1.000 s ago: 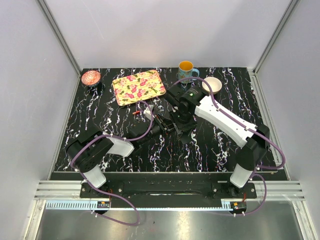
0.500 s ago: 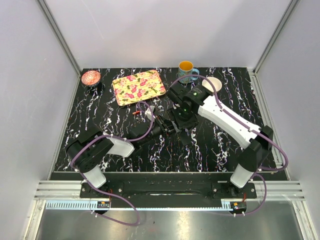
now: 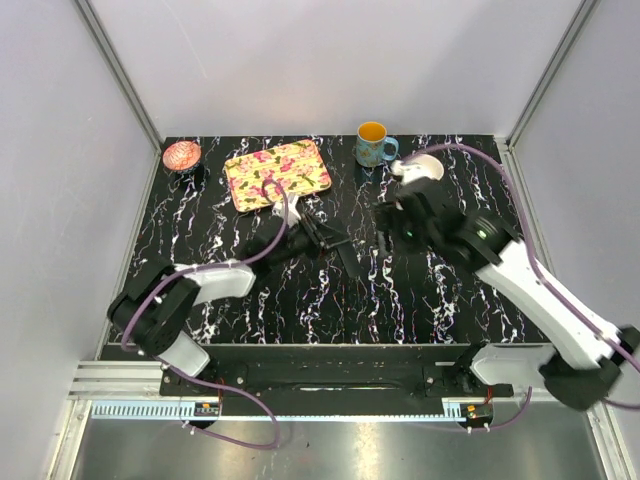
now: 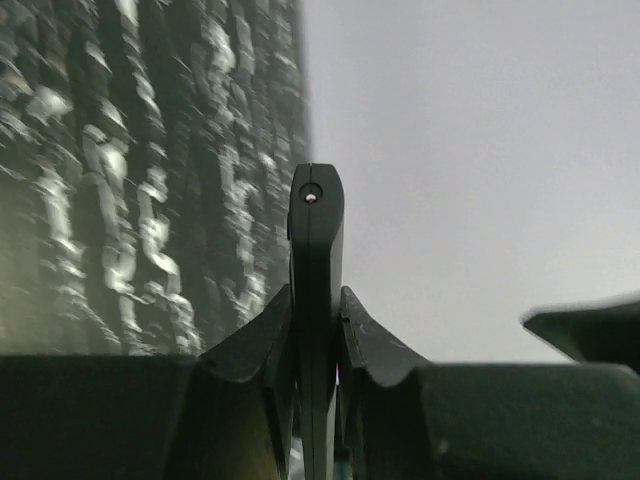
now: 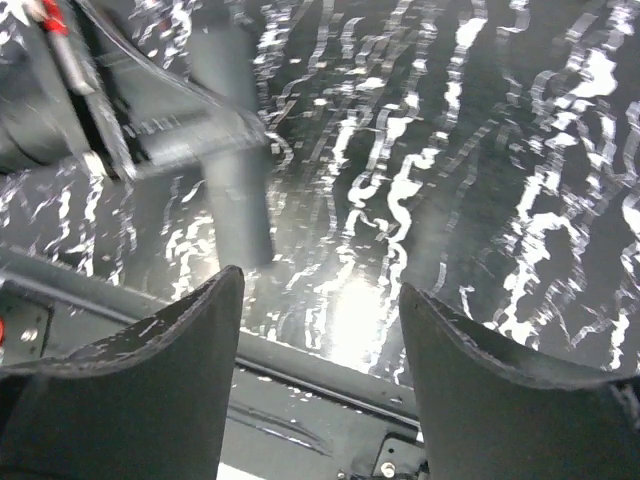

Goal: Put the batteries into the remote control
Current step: Load the battery cover into the remote control, then place the remote control at the center of the board.

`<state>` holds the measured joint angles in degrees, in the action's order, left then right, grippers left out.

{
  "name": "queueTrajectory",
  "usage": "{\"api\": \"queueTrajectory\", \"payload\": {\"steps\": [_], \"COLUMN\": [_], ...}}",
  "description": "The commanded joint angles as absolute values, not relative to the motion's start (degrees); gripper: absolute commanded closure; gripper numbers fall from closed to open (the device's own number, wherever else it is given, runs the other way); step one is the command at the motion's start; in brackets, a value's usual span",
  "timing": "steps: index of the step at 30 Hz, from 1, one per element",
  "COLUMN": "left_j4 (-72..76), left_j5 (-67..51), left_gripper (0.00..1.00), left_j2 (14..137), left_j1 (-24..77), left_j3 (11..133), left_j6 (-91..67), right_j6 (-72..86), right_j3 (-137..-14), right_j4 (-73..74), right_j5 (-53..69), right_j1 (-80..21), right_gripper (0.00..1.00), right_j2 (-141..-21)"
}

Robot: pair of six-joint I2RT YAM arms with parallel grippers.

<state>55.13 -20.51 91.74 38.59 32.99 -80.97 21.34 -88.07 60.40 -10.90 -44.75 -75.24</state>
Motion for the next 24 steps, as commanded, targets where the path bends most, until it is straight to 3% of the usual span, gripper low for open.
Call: {"api": "queueTrajectory", "payload": {"steps": [1, 2, 7, 12, 16, 24], "left_j4": [4.8, -9.0, -26.0, -46.6, -62.6, -62.4], "left_j5": [-8.1, -3.6, 15.4, 32.5, 38.1, 35.3], "left_gripper": [1.00, 1.00, 1.00, 1.00, 1.00, 1.00], "left_j2": [82.9, 83.6, 85.8, 97.9, 110.7, 126.7], "left_j1": [39.2, 39.8, 41.0, 41.7, 42.6, 43.8], "left_j3": [52.1, 55.6, 66.9, 83.9, 98.7, 112.7], "left_j6": [-52.3, -45.9, -37.8, -37.4, -43.3, -38.1], "right_j6": [27.1, 27.8, 31.9, 31.0, 30.9, 29.8], "right_j3": [-74.3, -72.5, -63.8, -62.6, -61.4, -59.5], "right_j4": [52.3, 51.6, 46.1, 45.3, 45.1, 43.6], "right_j5": [-26.5, -29.1, -33.4, -34.6, -34.2, -31.1], "right_j1": [-43.7, -43.6, -43.6, -43.6, -43.6, -43.6], "right_gripper": [0.28, 0.27, 0.27, 0.27, 0.27, 0.27], "right_j2": [-65.0, -62.9, -55.8, -53.7, -53.7, -50.7]}}
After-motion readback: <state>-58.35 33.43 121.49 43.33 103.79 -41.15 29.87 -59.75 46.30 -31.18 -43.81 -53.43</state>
